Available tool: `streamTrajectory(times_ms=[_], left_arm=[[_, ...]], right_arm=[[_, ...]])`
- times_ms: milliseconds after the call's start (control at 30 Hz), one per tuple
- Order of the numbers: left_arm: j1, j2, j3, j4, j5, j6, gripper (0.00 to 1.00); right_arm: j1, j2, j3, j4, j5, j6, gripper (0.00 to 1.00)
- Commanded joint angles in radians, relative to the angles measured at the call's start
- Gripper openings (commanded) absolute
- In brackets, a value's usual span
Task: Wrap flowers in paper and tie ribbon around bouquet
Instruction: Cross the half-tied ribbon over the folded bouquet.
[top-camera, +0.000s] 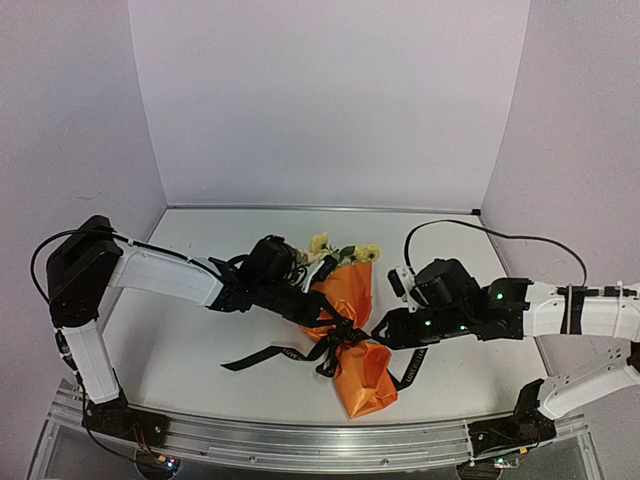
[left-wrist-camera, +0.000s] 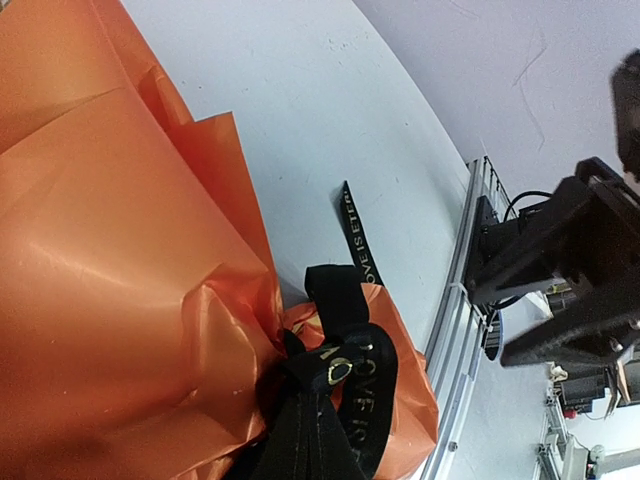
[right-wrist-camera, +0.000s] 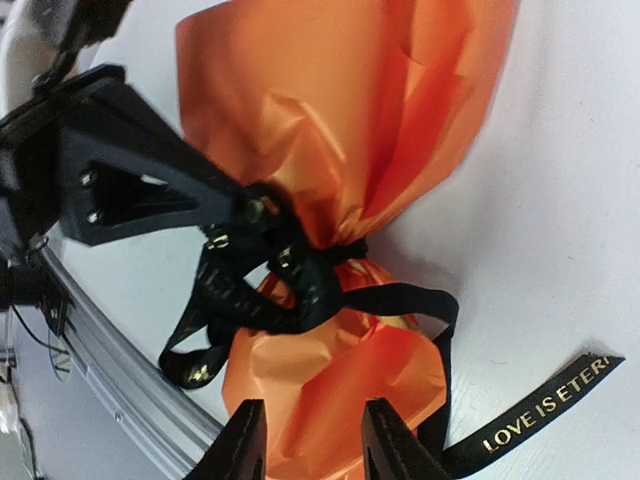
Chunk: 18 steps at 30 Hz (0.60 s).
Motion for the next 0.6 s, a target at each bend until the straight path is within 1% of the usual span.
streamTrajectory(times_ms=[0, 133, 200, 267, 333, 400, 500, 567], left_arm=[[-0.01, 0.02, 0.062, 0.041, 0.025, 0.001, 0.0], [-0.018, 0.035, 0.081, 0.027, 0.019, 0.014, 0.0], [-0.019, 0.035, 0.084, 0.023, 0.01, 0.017, 0.0], [-0.019, 0.033, 0.097, -0.002, 0.011, 0.033, 0.0], [-0.019, 0.027, 0.108, -0.016, 0.016, 0.042, 0.0], [-0.019, 0.025, 0.127, -0.034, 0.022, 0.044, 0.0], [-0.02, 0.028, 0.148, -0.043, 0.034, 0.03, 0.0], [-0.02, 0.032, 0.154, -0.041, 0.041, 0.022, 0.0]], right_arm=[[0.071, 0.016, 0.11, -0.134, -0.034, -0.128, 0.4], [0.116, 0.092, 0.211, -0.198, -0.057, -0.149, 0.42], [0.135, 0.117, 0.261, -0.262, -0.035, -0.166, 0.43], [0.135, 0.114, 0.262, -0.277, -0.004, -0.175, 0.43], [0.134, 0.079, 0.241, -0.307, 0.063, -0.203, 0.45], [0.131, 0.029, 0.206, -0.34, 0.173, -0.228, 0.5], [0.112, -0.047, 0.098, -0.345, 0.322, -0.219, 0.47], [0.079, -0.086, 0.026, -0.326, 0.335, -0.194, 0.53]])
